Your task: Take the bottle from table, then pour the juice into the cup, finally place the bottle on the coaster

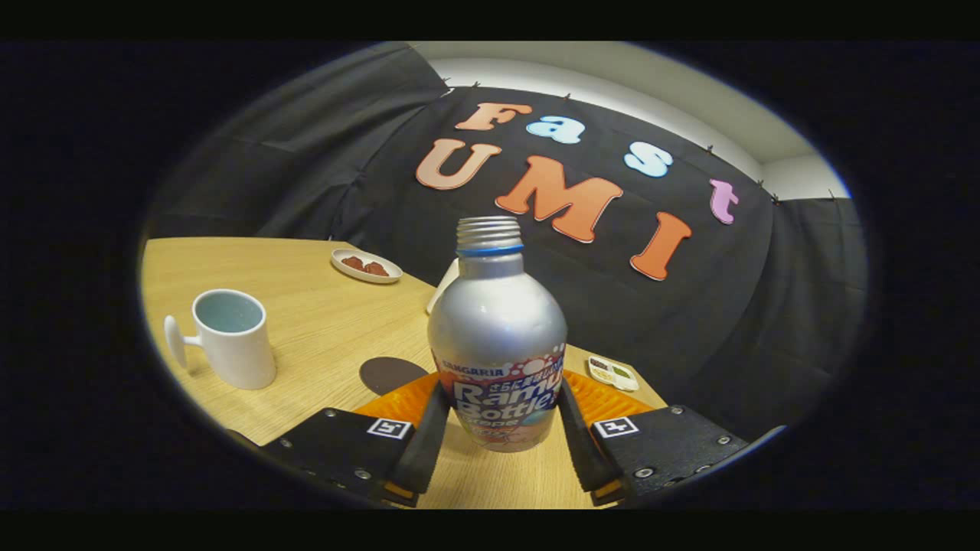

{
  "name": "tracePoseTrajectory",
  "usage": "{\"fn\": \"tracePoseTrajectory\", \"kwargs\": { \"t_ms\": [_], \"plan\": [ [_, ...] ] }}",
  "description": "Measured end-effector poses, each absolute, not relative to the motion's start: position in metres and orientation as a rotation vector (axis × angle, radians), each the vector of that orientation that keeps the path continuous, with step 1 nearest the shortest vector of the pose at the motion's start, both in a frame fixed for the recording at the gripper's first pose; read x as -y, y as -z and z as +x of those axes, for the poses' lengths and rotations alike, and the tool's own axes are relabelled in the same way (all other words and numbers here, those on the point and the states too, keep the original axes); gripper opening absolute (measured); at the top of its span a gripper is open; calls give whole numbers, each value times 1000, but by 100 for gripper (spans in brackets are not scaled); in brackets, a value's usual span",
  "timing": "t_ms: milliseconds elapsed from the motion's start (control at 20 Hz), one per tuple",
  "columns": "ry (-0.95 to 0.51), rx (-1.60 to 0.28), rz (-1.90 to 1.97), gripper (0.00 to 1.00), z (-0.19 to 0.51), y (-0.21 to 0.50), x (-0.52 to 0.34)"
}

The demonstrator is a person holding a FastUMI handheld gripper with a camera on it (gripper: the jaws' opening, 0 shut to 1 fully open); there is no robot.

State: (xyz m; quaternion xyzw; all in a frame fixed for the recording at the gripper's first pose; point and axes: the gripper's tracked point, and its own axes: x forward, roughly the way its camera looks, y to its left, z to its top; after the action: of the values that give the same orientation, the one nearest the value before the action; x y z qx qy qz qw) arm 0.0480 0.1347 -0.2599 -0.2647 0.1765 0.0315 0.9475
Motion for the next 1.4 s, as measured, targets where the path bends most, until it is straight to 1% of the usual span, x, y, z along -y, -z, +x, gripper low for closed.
{"fn": "tracePoseTrajectory", "kwargs": {
  "t_ms": [400,650,1400],
  "plan": [
    [-107,-338,-746,72,49,270,-159],
    [-139,-338,-806,72,52,280,-176],
    [-174,-136,-1260,71,62,264,-206]
  ]
}}
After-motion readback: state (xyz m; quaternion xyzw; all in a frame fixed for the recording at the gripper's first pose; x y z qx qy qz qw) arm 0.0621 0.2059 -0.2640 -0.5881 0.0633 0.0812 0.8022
